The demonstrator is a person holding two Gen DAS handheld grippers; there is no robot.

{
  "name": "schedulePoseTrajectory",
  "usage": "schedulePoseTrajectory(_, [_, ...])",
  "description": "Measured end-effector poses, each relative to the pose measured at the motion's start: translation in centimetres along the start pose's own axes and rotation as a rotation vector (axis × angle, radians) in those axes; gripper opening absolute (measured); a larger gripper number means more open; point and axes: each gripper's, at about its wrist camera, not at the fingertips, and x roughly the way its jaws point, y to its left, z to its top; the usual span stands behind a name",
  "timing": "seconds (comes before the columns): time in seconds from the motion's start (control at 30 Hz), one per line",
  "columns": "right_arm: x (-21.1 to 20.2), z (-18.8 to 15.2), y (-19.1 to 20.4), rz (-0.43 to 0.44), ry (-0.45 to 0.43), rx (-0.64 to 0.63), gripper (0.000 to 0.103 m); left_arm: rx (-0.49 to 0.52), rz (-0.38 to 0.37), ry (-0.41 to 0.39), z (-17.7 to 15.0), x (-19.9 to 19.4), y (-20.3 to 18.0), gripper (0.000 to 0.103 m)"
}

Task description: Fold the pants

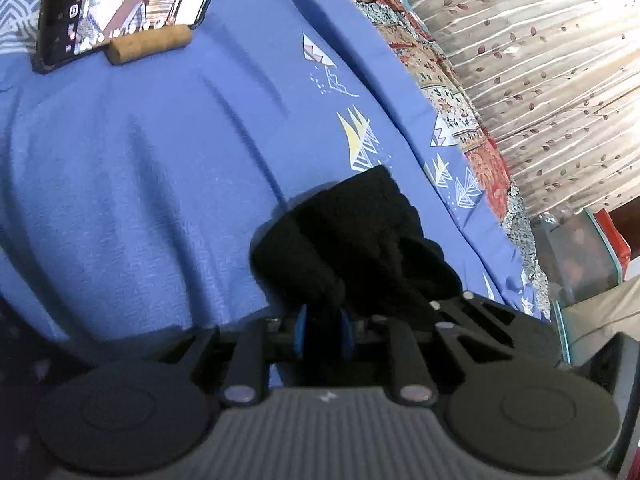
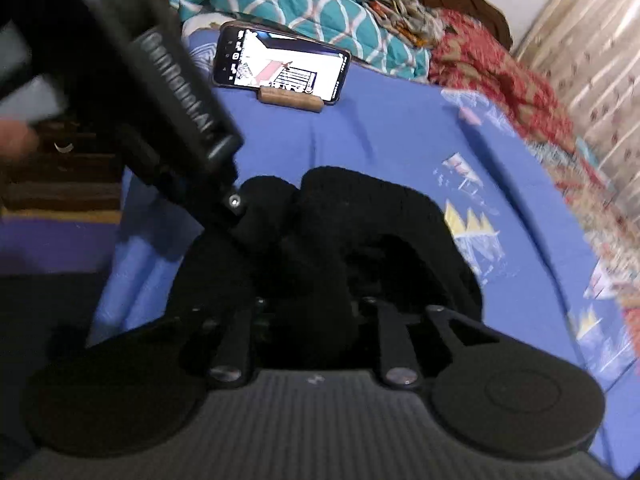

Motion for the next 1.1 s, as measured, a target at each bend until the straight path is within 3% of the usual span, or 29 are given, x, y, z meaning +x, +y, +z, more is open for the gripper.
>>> schedulePoseTrajectory(0.07, [-0.3, 0.7, -0.8, -0.003, 0.006, 0.026, 0.052, 0.023, 0.007, -0.021, 0.2, -0.7, -0.2, 0.030])
schedulePoseTrajectory(0.1, [-0.7, 1.0, -1.5, 0.001, -0.003, 0.056, 0.056, 0.031, 0.012, -0.035, 0.5, -1.1, -0.5, 0.035])
schedulePoseTrajectory(0.13, [-1.2, 1.2, -2.2, 0.010, -0.020, 0.085, 0.061, 0.035, 0.017, -0.049, 0.7, -1.5, -0.6, 0.047])
schedulePoseTrajectory(0.27, [-4.0, 1.1, -3.8, 0.099, -0.088, 0.191, 0.062, 0.043, 0.006, -0.099, 1.4, -2.9, -0.4, 0.058])
schedulePoseTrajectory(0.4, [-5.7, -0.3, -6.5, 0.200, -0.126, 0.430, 0.060, 0.045, 0.005, -0.103, 1.9, -3.0, -0.4, 0.074])
schedulePoseTrajectory(0.47, [-5.8, -0.9, -8.1, 0.200, -0.140, 0.564, 0.044, 0.049, 0.011, -0.087, 2.1, -2.4, -0.5, 0.083])
schedulePoseTrajectory(0.6, [-4.7, -2.1, -10.8, 0.188, -0.138, 0.826, 0.029, 0.036, -0.002, -0.053, 2.4, -1.1, -0.8, 0.090])
schedulePoseTrajectory(0.67, [-3.3, -2.4, -11.0, 0.171, -0.106, 0.898, 0.024, 0.028, -0.013, -0.043, 2.6, -0.5, -1.0, 0.098])
schedulePoseTrajectory(0.73, [-1.5, -2.3, -9.9, 0.201, -0.041, 0.905, 0.023, 0.015, -0.030, -0.023, 2.7, 0.3, -1.2, 0.101])
schedulePoseTrajectory(0.8, [0.6, -1.9, -7.2, 0.303, 0.050, 0.865, 0.024, 0.008, -0.030, -0.003, 2.6, 1.2, -1.4, 0.101])
schedulePoseTrajectory(0.9, [0.6, -1.0, -3.2, 0.283, 0.053, 0.744, 0.026, 0.043, 0.023, -0.012, 2.2, 2.1, -2.0, 0.091])
schedulePoseTrajectory(0.97, [0.3, -0.9, -3.1, 0.331, 0.045, 0.770, 0.025, 0.095, 0.085, -0.018, 1.9, 2.4, -2.3, 0.044])
schedulePoseTrajectory(1.03, [0.2, -1.0, -3.0, 0.368, 0.047, 0.799, 0.025, 0.113, 0.117, -0.028, 1.8, 2.4, -2.4, 0.032])
schedulePoseTrajectory(1.1, [-0.1, -1.1, -2.8, 0.370, 0.041, 0.802, 0.025, 0.137, 0.136, -0.052, 1.6, 1.7, -2.7, 0.027])
